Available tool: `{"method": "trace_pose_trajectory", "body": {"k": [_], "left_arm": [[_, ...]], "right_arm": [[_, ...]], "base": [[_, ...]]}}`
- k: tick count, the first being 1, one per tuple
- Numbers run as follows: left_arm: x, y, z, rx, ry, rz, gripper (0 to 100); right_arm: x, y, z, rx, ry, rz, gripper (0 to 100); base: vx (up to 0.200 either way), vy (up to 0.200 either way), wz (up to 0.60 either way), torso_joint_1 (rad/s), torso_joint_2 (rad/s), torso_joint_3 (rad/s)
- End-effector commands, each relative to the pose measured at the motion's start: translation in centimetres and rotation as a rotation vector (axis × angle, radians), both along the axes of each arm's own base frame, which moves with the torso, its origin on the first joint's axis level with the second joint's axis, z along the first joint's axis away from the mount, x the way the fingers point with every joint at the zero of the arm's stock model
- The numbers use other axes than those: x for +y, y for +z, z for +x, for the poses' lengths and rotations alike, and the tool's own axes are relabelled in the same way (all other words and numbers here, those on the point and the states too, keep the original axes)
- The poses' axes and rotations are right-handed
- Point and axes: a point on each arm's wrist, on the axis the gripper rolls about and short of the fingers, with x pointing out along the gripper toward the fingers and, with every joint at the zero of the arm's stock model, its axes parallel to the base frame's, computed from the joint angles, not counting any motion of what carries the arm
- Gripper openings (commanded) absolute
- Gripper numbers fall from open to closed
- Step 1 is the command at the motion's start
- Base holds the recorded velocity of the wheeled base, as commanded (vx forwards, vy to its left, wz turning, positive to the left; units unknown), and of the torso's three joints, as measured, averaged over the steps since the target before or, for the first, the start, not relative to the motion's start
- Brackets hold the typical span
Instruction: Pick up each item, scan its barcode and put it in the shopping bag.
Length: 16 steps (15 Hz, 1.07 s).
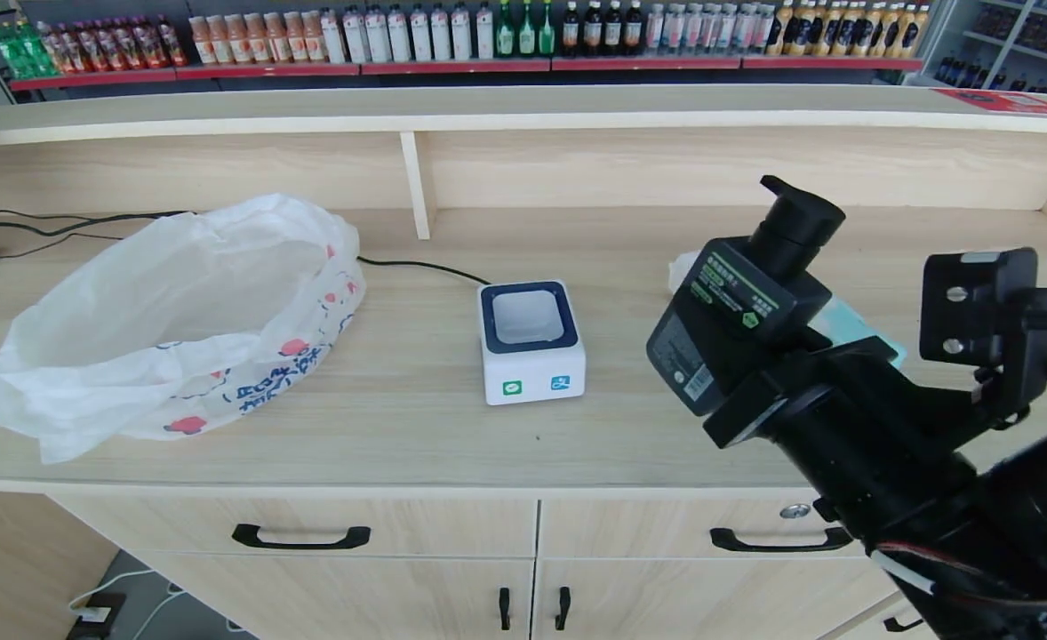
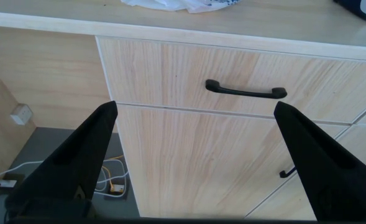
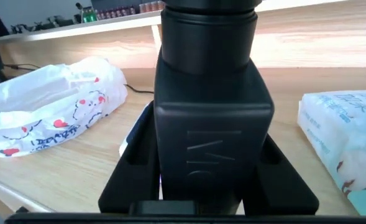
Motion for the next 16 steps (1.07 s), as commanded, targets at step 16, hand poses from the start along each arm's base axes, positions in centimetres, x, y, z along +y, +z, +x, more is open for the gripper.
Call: {"method": "trace_pose_trajectory", "body": {"k": [16], "left_arm": [[0.0,0.0,0.0,-0.001,0.000,0.000,100]], "right_arm": [[-0.9,-0.8,-8.9,0.064,0.629,0.071,0]], "base": [[0.000,0.000,0.00,0.000,0.00,0.000]]}}
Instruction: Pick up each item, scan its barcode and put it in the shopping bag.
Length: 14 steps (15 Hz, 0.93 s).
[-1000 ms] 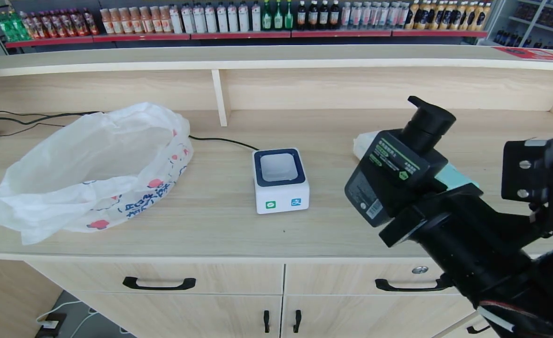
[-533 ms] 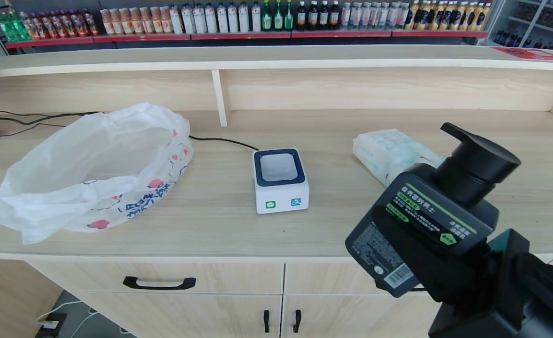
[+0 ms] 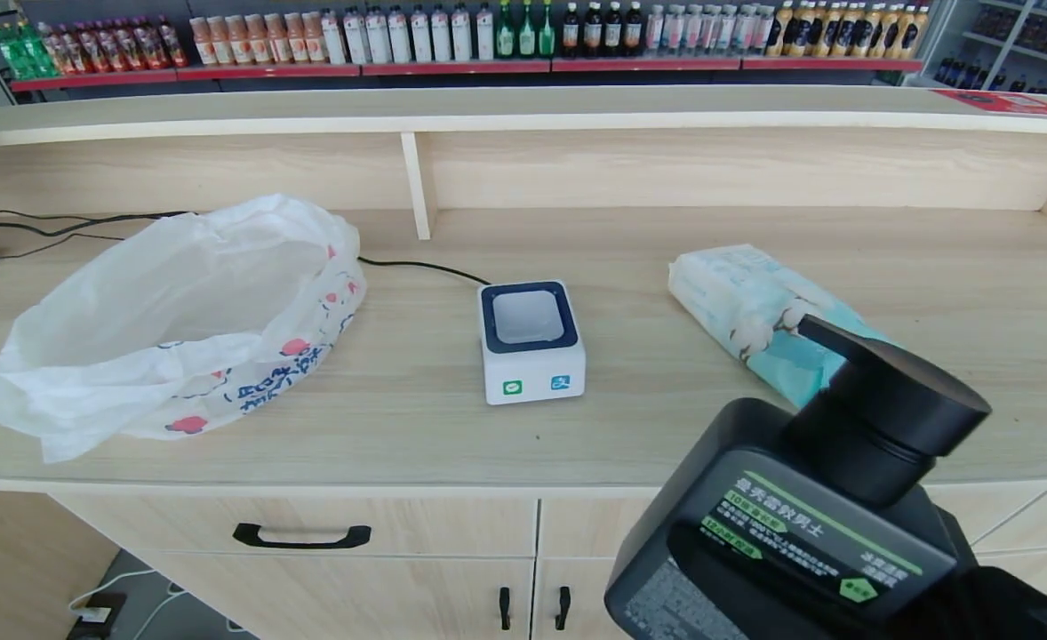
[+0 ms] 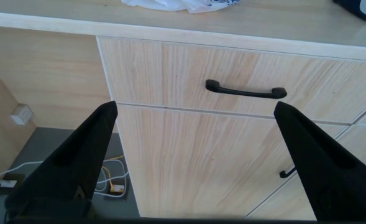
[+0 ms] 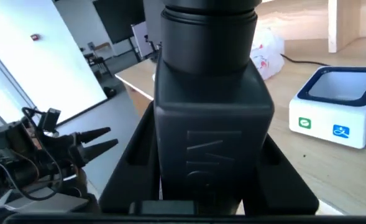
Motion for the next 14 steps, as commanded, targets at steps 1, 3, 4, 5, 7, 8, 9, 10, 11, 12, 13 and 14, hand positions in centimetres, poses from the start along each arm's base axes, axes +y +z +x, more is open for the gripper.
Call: {"method": "trace_pose_trajectory", "body": {"k": [1,3,4,5,7,8,9,10,11,12,13,14], "left_arm": [[0.0,0.0,0.0,-0.001,0.001,0.000,100],[0.0,0.0,0.0,-0.001,0.000,0.000,100],[0.0,0.0,0.0,-0.001,0.001,0.000,100],[0.0,0.0,0.0,-0.001,0.001,0.000,100],[0.0,0.0,0.0,-0.001,0.000,0.000,100],[0.0,0.0,0.0,-0.001,0.000,0.000,100],[0.0,0.0,0.0,-0.001,0.001,0.000,100],[0.0,0.0,0.0,-0.001,0.003,0.000,100],[0.0,0.0,0.0,-0.001,0.001,0.000,100],[0.0,0.0,0.0,-0.001,0.003,0.000,100],[0.0,0.0,0.0,-0.001,0.001,0.000,100],[0.0,0.0,0.0,-0.001,0.000,0.000,100]], "right_arm": [[-0.3,0.4,-0.1,0.048,0.027,0.054,0],[-0.1,0.6,-0.1,0.117,0.071,0.103,0],[0.0,0.8,-0.1,0.124,0.104,0.116,0],[0.5,1.4,0.0,0.108,0.173,0.132,0],[2.0,2.2,0.5,0.101,0.221,0.156,0],[2.7,2.4,0.7,0.110,0.238,0.166,0],[3.0,2.5,0.9,0.122,0.259,0.177,0],[3.2,2.8,0.9,0.127,0.284,0.189,0],[3.2,3.1,0.9,0.126,0.307,0.201,0],[3.1,3.2,0.8,0.135,0.319,0.205,0],[3.0,3.2,0.8,0.144,0.326,0.211,0],[3.1,3.5,0.8,0.147,0.345,0.223,0]], "base": [[0.000,0.000,0.00,0.000,0.00,0.000],[0.000,0.000,0.00,0.000,0.00,0.000],[0.000,0.000,0.00,0.000,0.00,0.000],[0.000,0.000,0.00,0.000,0.00,0.000],[0.000,0.000,0.00,0.000,0.00,0.000],[0.000,0.000,0.00,0.000,0.00,0.000],[0.000,0.000,0.00,0.000,0.00,0.000],[0.000,0.000,0.00,0.000,0.00,0.000],[0.000,0.000,0.00,0.000,0.00,0.000],[0.000,0.000,0.00,0.000,0.00,0.000],[0.000,0.000,0.00,0.000,0.00,0.000],[0.000,0.000,0.00,0.000,0.00,0.000]]}}
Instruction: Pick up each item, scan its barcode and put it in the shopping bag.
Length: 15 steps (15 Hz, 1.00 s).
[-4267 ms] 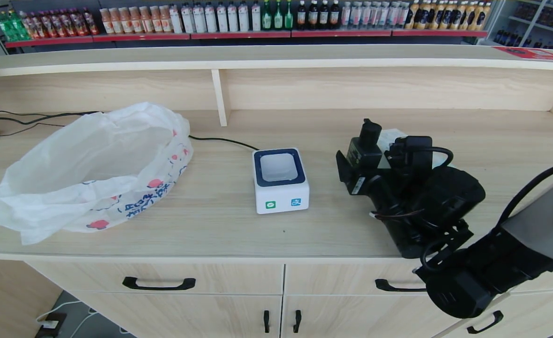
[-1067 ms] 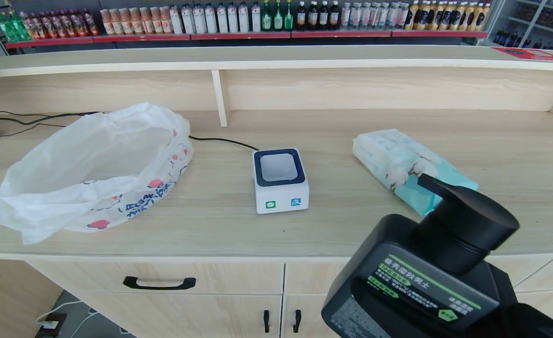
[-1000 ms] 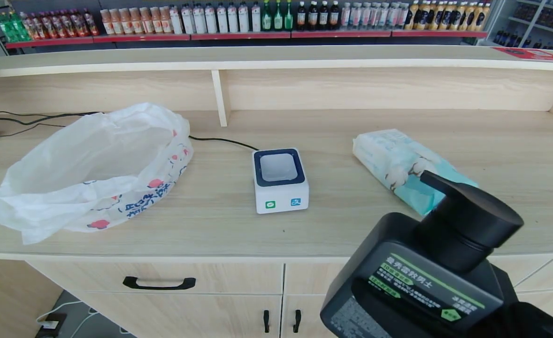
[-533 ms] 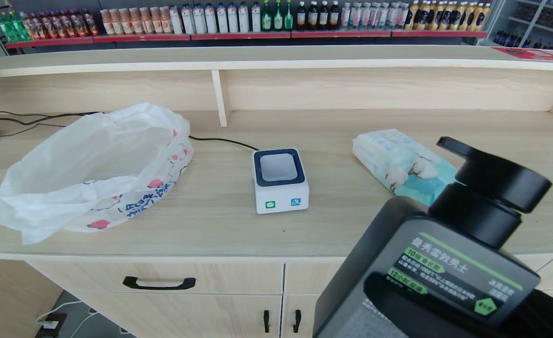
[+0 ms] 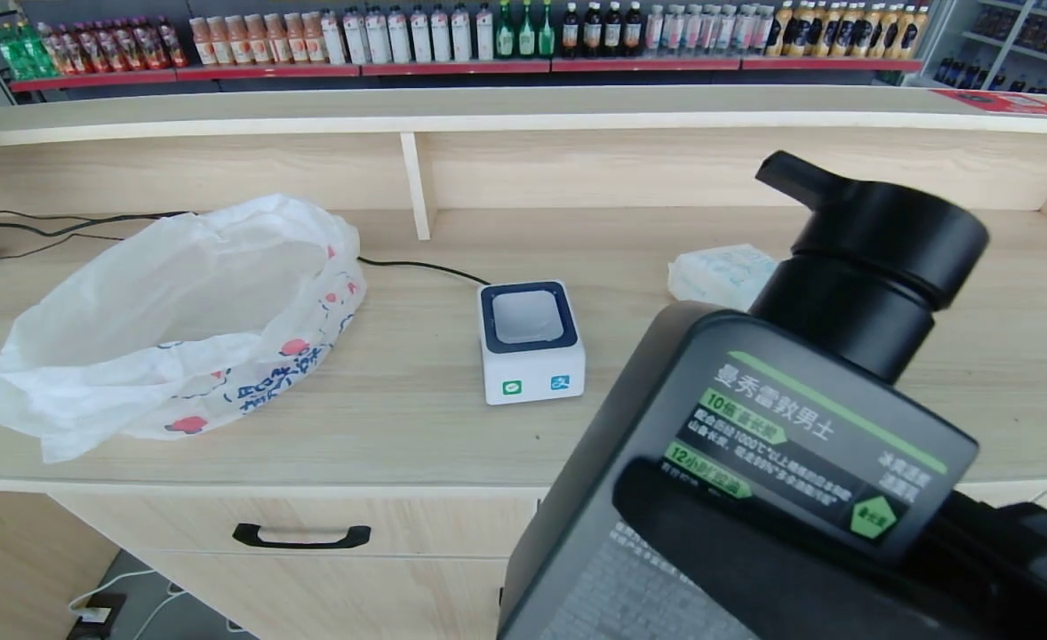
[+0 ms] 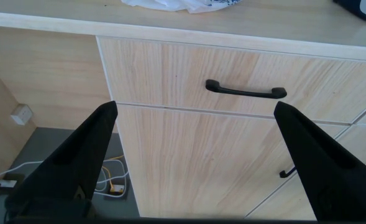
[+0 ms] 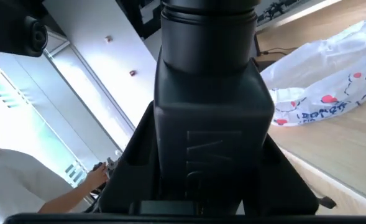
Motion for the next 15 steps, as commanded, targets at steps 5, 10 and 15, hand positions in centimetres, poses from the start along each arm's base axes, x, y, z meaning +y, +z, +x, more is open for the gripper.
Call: {"method": "trace_pose_trajectory", "body": {"k": [5,10,15], "left_arm": [[0.0,0.0,0.0,-0.001,0.001,-0.001,100],[0.0,0.0,0.0,-0.001,0.000,-0.001,100],[0.0,0.0,0.0,-0.001,0.003,-0.001,100]], "right_arm": [[0.3,-0.1,-0.2,0.024,0.100,-0.003,0],[0.6,-0.5,0.0,0.095,0.132,-0.002,0],[1.5,-1.3,0.6,0.162,0.151,-0.017,0]], "base": [[0.000,0.000,0.00,0.000,0.00,0.000],[0.000,0.000,0.00,0.000,0.00,0.000],[0.000,0.000,0.00,0.000,0.00,0.000]]}}
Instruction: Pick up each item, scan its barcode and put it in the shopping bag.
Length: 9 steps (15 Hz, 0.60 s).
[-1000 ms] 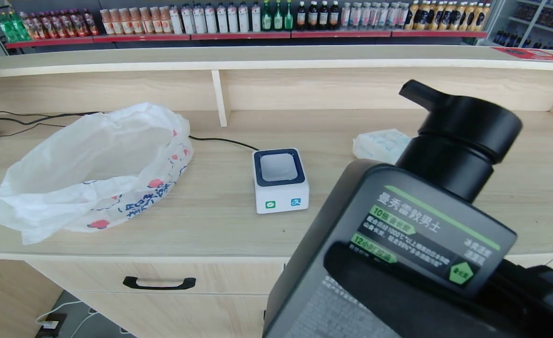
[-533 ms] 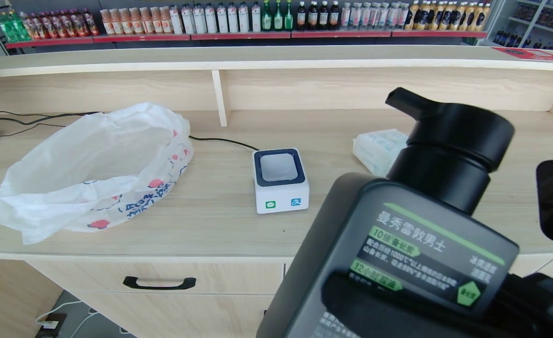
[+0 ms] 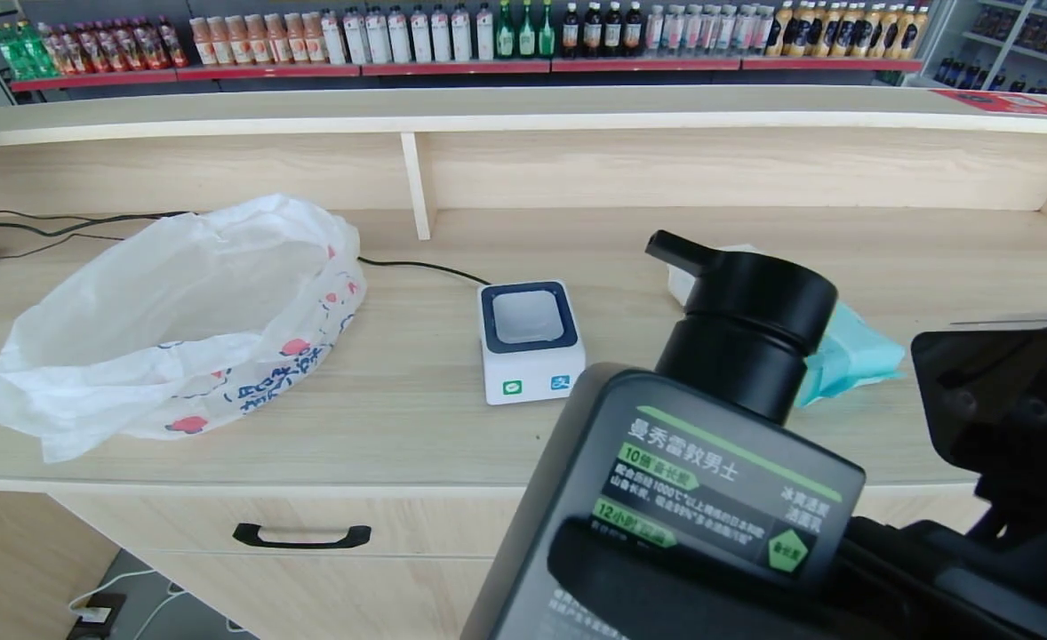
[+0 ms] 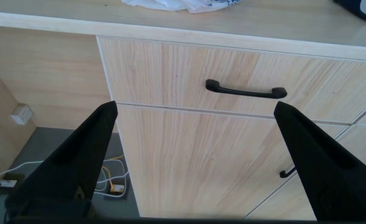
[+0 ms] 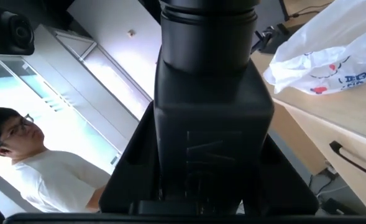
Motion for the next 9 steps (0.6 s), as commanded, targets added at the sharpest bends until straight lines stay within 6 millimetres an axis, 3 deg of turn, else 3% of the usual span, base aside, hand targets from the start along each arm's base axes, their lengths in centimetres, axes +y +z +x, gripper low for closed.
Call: {"method": "trace_pose_trajectory", "body": {"k": [1,6,8,9], "left_arm": [[0.0,0.0,0.0,-0.001,-0.001,0.000,100],[0.0,0.0,0.0,-0.001,0.001,0.000,100],[0.0,0.0,0.0,-0.001,0.001,0.000,100],[0.0,0.0,0.0,-0.001,0.002,0.000,100]], "right_arm": [[0.6,-0.5,0.3,0.015,0.003,-0.017,0],[1.1,-0.7,1.3,0.032,-0.023,-0.020,0],[1.2,-0.4,2.7,0.025,-0.069,-0.005,0],[1.3,0.3,4.4,0.013,-0.121,0.025,0]], "base": [[0.000,0.000,0.00,0.000,0.00,0.000],[0.000,0.000,0.00,0.000,0.00,0.000],[0.000,0.000,0.00,0.000,0.00,0.000],[0.000,0.000,0.00,0.000,0.00,0.000]]}}
